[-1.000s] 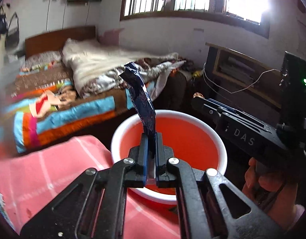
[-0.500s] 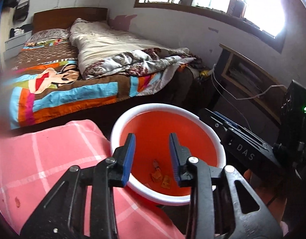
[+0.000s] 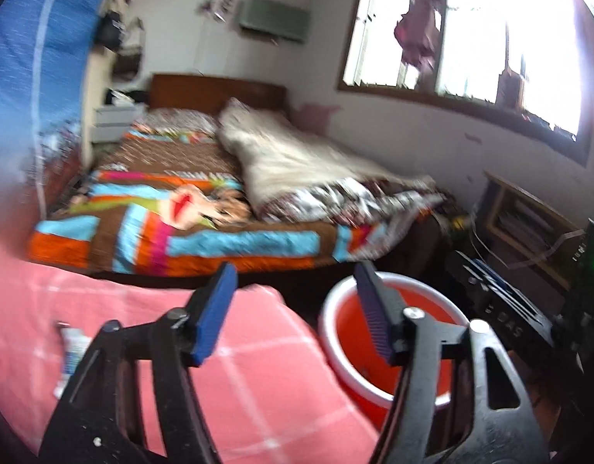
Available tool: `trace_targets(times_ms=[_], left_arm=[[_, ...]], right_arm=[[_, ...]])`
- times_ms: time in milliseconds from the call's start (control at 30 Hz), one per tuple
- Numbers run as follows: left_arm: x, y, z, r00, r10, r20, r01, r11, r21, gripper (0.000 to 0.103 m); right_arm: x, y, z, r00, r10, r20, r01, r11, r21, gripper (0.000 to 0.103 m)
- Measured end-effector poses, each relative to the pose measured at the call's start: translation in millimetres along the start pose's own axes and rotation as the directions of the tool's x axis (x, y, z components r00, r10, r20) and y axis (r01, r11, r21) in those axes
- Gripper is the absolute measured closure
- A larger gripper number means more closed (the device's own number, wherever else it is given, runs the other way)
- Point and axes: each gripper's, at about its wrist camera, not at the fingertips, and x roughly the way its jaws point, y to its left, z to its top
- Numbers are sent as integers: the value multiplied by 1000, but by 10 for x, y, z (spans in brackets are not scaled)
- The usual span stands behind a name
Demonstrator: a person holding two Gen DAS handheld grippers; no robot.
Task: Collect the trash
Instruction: 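Move both grippers back over the bedspread toward the toothpaste tubes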
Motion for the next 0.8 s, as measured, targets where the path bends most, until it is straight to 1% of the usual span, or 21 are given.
trace_targets(times_ms=[33,67,100,133,167,233,267,300,367,400,533,700,800], left_arm=[[-59,67,14,1000,22,20,-22,1000,-8,21],[-146,156,25,998,51,47,-50,999,-19,18],[-225,240,31,995,75,71,-73,997,-32,14],[-289,309,31,991,98,90,-94,995,-44,10],[-388,418,31,982,142,124,-134,989,-69,9],[-523,562,22,966,204,157,-191,977,-98,9],[-581,630,19,957,237,165,-222,970,-105,9],[-647,710,9,946,275,175,-259,960,-106,9],[-747,827,-26,931,310,194,-294,950,-105,9],[-812,890,-50,923,324,205,-309,945,-104,9],[-1009,1118,-152,896,373,241,-358,928,-103,9],[-1210,1341,-285,876,406,261,-390,914,-112,9],[-1277,1432,-389,866,424,266,-416,905,-89,9]], right_arm=[[-47,79,12,999,21,32,-21,1000,-8,41],[-88,152,23,997,46,62,-45,999,-13,26],[-112,203,33,995,59,81,-58,998,-17,21],[-147,282,43,991,78,109,-76,997,-24,20],[-164,343,59,988,91,123,-88,996,-30,19],[-188,492,66,980,126,156,-120,992,-46,15],[-203,550,65,975,137,174,-130,990,-52,10],[-220,612,56,970,147,193,-138,989,-59,1],[-253,707,35,959,171,224,-158,985,-74,0],[-262,786,20,952,195,235,-178,980,-93,0],[-284,1009,-54,930,263,255,-231,961,-149,0],[-295,1243,-169,910,323,260,-274,939,-206,0],[-280,1422,-277,900,358,247,-288,916,-278,0]])
